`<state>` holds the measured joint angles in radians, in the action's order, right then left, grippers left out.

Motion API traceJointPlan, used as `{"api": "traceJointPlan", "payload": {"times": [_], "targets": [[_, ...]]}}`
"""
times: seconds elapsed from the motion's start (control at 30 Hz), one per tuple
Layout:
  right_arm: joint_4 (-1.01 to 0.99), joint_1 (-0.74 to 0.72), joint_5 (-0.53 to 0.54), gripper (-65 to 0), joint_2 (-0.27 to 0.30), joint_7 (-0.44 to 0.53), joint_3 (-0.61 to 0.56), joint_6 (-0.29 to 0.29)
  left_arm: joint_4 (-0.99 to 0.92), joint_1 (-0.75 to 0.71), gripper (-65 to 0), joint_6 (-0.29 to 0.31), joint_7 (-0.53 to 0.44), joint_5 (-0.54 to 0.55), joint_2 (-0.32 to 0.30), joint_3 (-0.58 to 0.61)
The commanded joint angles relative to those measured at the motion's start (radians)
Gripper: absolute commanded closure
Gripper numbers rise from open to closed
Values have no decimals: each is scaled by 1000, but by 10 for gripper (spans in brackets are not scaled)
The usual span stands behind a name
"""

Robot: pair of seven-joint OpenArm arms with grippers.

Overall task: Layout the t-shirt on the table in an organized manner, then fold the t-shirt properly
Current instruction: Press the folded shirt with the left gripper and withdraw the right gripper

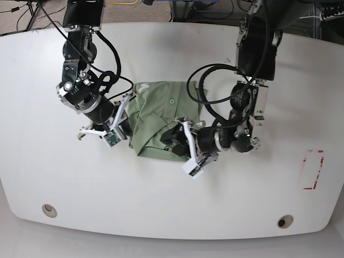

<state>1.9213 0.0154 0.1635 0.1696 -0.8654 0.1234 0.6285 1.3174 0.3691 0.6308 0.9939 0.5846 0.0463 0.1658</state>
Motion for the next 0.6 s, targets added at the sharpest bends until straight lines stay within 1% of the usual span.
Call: {"api": "traceJointPlan", "payload": {"times": [0.0, 0.13, 0.2, 0.27, 0.33, 0.47, 0.57], "targets": [[31, 11, -11, -75, 14, -1, 48, -5, 14, 41, -307, -22, -30, -1, 25, 27], [47, 24, -9, -75, 15, -1, 111, -5, 14, 51, -307, -24, -82, -74, 69, 97], [47, 30, -9, -75, 29, -1, 141, -5, 9, 47, -307, -25, -102, -122, 108, 127], [47, 37, -3, -75, 49, -1, 166, -3, -12, 44, -307, -25, -123, -173, 111, 148], [47, 41, -3, -75, 57, -1, 180, -3, -40, 40, -307, -25, -149, -200, 111, 171], [51, 42, -3, -75, 57, -1, 198, -3, -121, 24, -307, -27, -232, -191, 111, 225], [51, 44, -3, -75, 58, -1, 212, -3, -187, 14, -307, -27, -270, -176, 111, 237]]}}
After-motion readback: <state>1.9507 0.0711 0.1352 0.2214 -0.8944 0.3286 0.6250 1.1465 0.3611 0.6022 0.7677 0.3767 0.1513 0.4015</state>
